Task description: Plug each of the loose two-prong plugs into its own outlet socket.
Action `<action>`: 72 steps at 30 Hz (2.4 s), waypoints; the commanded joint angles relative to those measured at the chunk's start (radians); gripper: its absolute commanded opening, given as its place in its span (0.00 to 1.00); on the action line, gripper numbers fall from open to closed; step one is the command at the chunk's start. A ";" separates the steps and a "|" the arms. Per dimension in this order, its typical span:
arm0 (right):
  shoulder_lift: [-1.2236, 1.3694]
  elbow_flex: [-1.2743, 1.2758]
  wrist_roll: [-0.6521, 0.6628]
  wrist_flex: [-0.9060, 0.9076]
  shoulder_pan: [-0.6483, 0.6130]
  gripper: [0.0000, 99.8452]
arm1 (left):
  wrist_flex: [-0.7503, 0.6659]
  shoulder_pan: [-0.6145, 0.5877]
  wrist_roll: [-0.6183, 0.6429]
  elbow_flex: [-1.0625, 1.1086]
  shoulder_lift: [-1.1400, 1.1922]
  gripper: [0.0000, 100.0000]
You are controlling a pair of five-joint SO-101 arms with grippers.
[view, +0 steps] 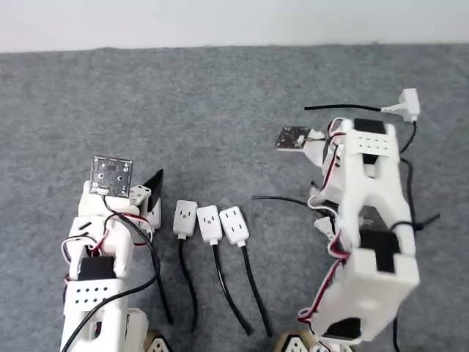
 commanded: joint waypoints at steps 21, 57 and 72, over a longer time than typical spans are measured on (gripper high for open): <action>-0.545 0.129 -0.316 0.142 -0.291 0.01 | -0.029 0.083 -0.054 0.016 -0.002 0.31; 0.051 0.250 -0.321 -0.389 -0.289 0.21 | -0.032 0.089 -0.055 0.018 -0.002 0.31; 0.056 0.081 -0.396 -0.275 -0.360 0.21 | -0.032 0.089 -0.055 0.018 -0.002 0.31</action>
